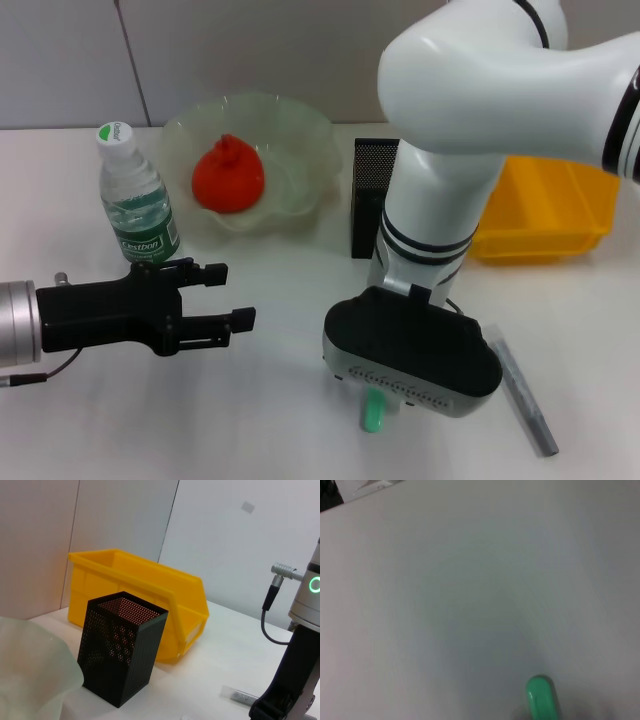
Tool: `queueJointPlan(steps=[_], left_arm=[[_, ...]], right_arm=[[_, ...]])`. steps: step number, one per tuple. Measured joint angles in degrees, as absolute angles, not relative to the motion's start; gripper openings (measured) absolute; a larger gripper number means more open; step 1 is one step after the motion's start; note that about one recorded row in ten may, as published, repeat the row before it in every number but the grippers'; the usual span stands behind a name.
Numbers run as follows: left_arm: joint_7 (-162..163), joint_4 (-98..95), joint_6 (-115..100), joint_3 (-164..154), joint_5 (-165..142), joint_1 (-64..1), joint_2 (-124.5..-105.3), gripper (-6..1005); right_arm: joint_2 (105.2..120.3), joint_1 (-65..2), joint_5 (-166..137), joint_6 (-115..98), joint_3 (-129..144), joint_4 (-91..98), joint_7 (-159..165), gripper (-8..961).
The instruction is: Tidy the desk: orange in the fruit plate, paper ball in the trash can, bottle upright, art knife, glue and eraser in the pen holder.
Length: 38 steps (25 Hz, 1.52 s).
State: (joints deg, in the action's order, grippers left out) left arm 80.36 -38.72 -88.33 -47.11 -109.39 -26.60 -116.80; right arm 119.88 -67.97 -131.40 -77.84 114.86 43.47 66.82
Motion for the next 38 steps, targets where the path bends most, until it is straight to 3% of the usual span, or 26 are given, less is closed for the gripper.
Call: queueJointPlan(steps=[7,17,38], left_arm=[[78.8,-38.4,-88.0,-47.3,-109.5,-26.6,-117.06,785],[78.3,-38.2,-87.9,-47.2,-109.3,-26.0,-117.25,785],[78.7,-38.2,-87.3,-46.5,-109.0,-25.9,-117.42,785]], right_arm=[[119.88,-67.0,-130.8,-76.4,116.1,43.2,65.9,824],[119.88,-66.5,-130.6,-75.9,117.1,43.9,65.9,567],[119.88,-67.2,-130.8,-75.0,117.5,42.2,64.3,410]])
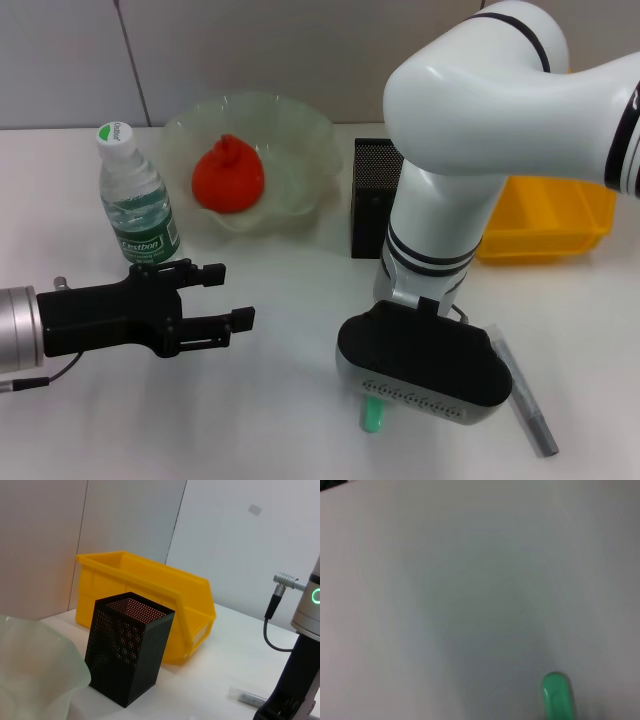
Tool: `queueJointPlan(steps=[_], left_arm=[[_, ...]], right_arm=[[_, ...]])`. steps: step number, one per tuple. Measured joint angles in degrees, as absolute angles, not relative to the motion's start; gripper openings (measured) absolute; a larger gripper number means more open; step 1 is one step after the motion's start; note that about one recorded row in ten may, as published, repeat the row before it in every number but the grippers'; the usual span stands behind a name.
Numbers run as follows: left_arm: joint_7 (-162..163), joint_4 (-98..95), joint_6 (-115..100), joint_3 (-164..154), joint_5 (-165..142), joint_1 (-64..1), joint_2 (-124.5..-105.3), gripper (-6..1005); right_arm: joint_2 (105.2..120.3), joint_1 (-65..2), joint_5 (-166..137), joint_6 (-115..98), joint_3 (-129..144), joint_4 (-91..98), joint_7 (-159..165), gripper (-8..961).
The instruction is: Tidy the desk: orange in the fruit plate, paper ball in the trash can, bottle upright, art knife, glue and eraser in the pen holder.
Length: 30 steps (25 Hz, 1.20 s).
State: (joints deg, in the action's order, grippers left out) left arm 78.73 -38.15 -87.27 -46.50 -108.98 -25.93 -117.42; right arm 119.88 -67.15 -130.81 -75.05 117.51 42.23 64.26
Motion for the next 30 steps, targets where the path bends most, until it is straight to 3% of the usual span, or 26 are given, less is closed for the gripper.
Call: queueJointPlan(steps=[30], left_arm=[[78.4,-38.1,-87.3,-45.5,-108.9,-25.8,-117.95,785]], right_arm=[[119.88,-69.2,-128.2,-72.4,117.5,37.7,60.7,319]])
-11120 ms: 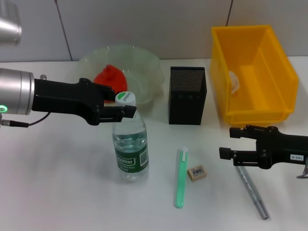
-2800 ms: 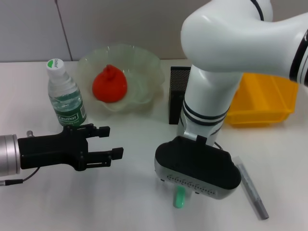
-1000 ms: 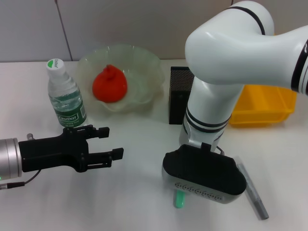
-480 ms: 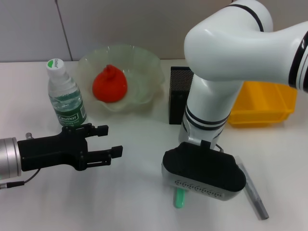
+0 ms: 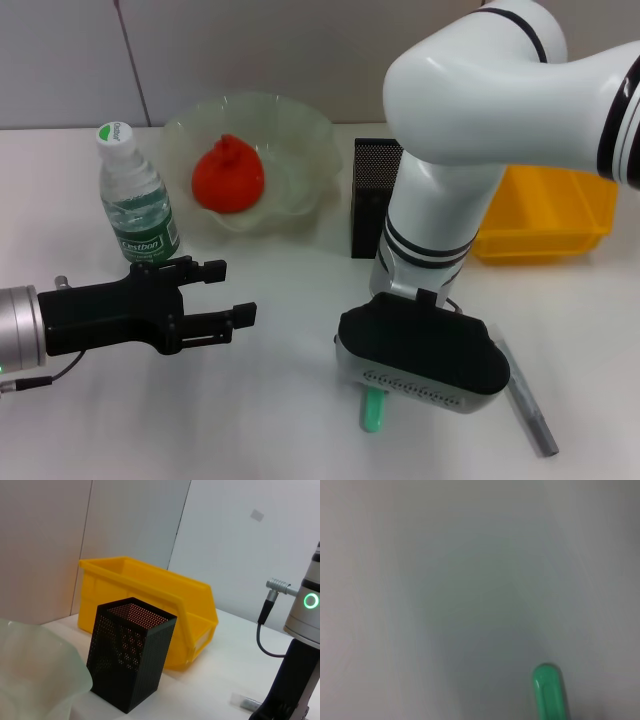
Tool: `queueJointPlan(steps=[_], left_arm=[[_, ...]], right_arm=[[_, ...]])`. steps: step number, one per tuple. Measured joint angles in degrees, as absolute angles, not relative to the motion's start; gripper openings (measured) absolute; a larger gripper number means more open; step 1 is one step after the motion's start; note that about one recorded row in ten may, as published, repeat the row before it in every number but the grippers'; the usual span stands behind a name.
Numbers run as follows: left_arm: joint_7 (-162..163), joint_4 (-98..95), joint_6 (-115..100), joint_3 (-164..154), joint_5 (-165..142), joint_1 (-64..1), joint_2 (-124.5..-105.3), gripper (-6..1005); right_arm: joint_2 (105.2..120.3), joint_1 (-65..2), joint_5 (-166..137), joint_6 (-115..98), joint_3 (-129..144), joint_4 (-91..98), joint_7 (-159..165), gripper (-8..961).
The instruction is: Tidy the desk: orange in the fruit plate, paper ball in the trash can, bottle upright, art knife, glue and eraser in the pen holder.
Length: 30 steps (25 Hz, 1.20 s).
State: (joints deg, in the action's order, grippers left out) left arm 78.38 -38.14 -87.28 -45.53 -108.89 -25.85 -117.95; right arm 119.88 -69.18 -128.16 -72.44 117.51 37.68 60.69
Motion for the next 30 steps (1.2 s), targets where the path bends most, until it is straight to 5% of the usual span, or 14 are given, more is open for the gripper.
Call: queueJointPlan(steps=[30], left_arm=[[78.3,-38.0,-87.3,-45.0,-108.9,-25.8,-118.04,785]], right_arm=[[119.88,-68.8,-127.4,-72.3,117.5,37.3,59.1,195]])
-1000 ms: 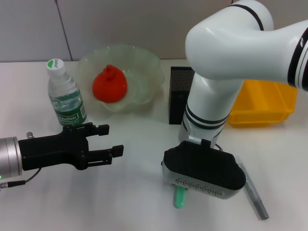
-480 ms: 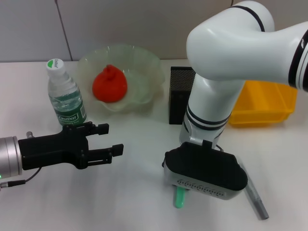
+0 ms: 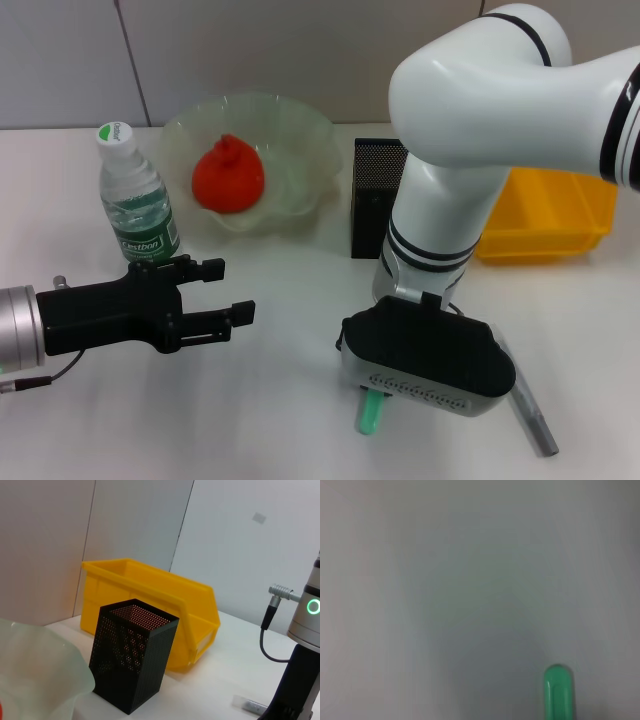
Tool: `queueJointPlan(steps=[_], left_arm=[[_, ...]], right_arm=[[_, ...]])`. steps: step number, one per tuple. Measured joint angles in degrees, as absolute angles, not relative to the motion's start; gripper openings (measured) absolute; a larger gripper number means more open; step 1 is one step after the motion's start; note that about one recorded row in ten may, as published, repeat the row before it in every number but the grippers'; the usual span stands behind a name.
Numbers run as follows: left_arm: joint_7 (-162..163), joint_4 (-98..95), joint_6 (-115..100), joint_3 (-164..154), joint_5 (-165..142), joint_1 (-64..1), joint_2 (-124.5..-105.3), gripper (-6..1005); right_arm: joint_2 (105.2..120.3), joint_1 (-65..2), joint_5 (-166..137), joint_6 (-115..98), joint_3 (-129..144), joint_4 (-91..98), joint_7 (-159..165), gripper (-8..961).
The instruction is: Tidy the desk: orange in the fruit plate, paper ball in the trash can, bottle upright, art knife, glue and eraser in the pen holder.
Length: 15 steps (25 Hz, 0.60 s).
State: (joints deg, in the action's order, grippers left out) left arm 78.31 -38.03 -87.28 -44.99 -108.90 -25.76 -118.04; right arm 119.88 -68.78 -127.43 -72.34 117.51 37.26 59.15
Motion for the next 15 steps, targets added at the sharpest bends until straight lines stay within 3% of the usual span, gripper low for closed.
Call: queueJointPlan(steps=[15], left_arm=[[78.3,-38.0,-87.3,-45.0,-108.9,-25.7,-118.04,785]], right_arm=[[119.88,-68.9,-127.5,-72.2,117.5,37.3,59.1,191]])
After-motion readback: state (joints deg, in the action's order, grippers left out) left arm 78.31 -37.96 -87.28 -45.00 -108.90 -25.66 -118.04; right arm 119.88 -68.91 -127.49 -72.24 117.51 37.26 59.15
